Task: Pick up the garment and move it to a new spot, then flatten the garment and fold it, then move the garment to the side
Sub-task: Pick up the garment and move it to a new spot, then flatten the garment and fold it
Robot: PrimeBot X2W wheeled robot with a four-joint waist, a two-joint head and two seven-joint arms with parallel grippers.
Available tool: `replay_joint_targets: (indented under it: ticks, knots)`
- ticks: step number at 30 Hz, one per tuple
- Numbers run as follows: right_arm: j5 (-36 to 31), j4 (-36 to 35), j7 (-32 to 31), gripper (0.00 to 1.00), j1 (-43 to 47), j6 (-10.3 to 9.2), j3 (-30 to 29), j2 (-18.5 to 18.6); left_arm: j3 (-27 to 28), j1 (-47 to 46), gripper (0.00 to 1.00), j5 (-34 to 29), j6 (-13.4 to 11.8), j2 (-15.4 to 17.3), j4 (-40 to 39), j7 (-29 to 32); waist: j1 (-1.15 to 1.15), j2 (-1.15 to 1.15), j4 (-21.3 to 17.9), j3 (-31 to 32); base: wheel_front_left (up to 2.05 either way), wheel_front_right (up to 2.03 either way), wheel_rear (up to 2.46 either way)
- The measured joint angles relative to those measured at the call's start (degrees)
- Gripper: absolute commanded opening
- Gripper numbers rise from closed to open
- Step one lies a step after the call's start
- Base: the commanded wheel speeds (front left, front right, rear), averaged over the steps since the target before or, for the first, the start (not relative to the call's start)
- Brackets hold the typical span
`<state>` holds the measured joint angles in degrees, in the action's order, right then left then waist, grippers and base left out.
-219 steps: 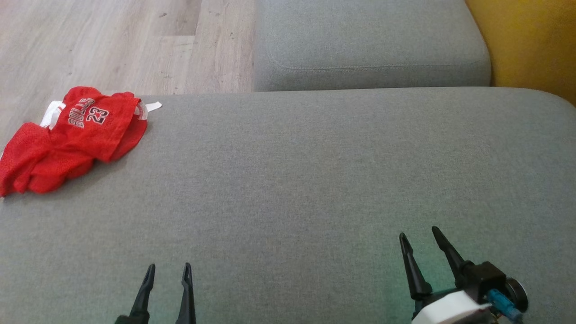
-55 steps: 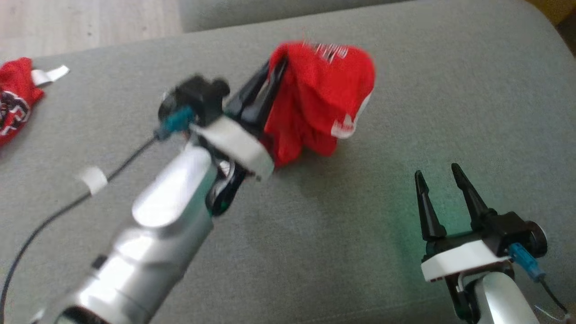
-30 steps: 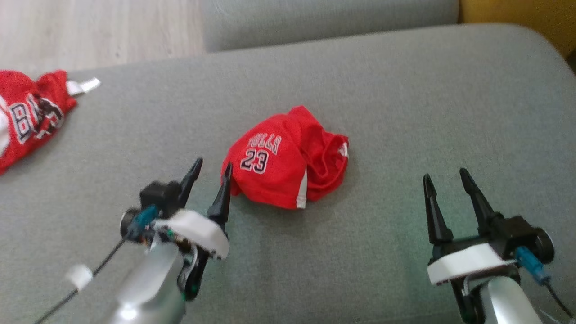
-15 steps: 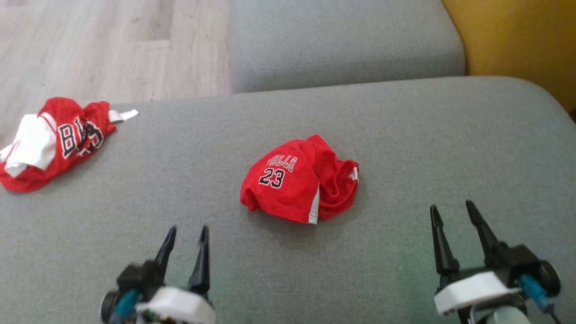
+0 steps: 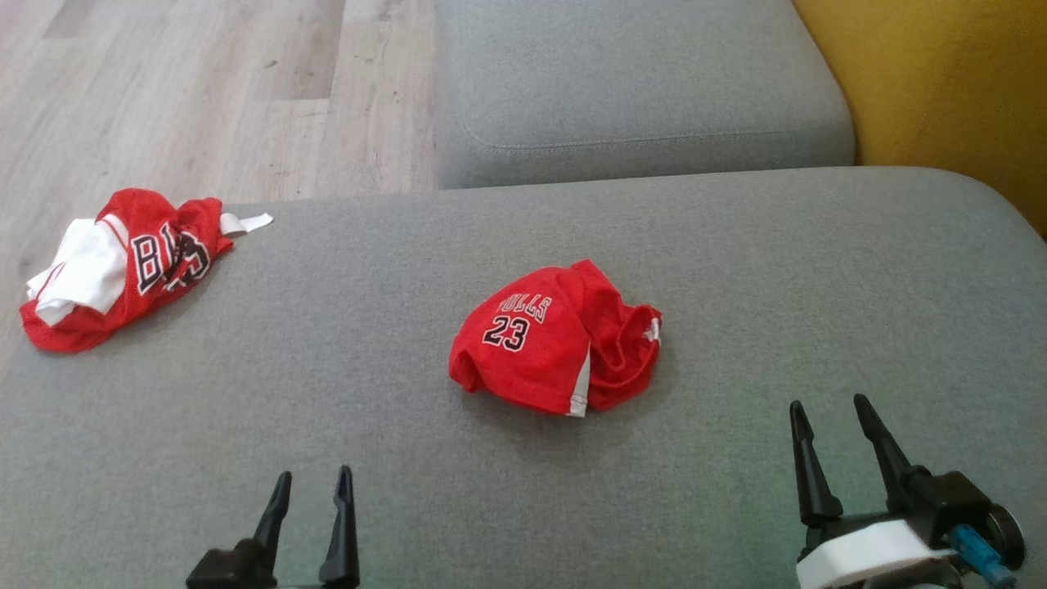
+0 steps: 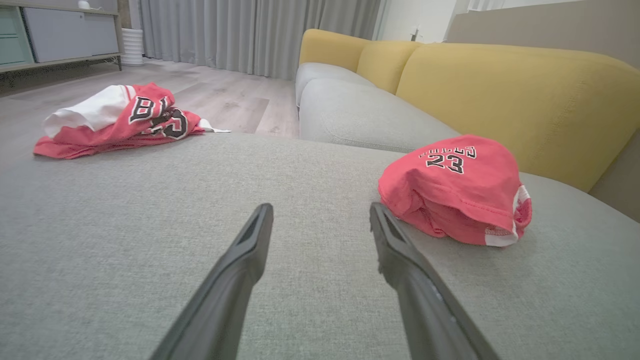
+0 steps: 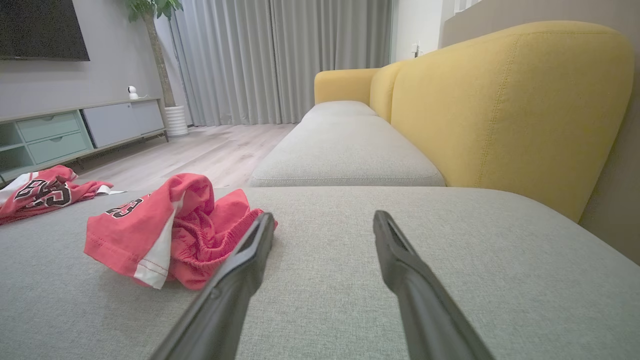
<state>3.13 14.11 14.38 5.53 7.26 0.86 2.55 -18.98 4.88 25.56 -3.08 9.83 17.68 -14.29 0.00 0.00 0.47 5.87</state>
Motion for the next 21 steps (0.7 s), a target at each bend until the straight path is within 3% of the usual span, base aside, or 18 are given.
replay_joint_targets:
  ticks: [21]
  knots:
    - [0.6, 2.4, 0.0, 1.0, 0.0, 0.0, 0.2, 0.0, 2.2, 1.1, 1.0, -2.0, 1.1, -1.3, -0.2, 0.0, 0.01, 0.0, 0.8, 0.0, 0.0, 0.0, 0.0]
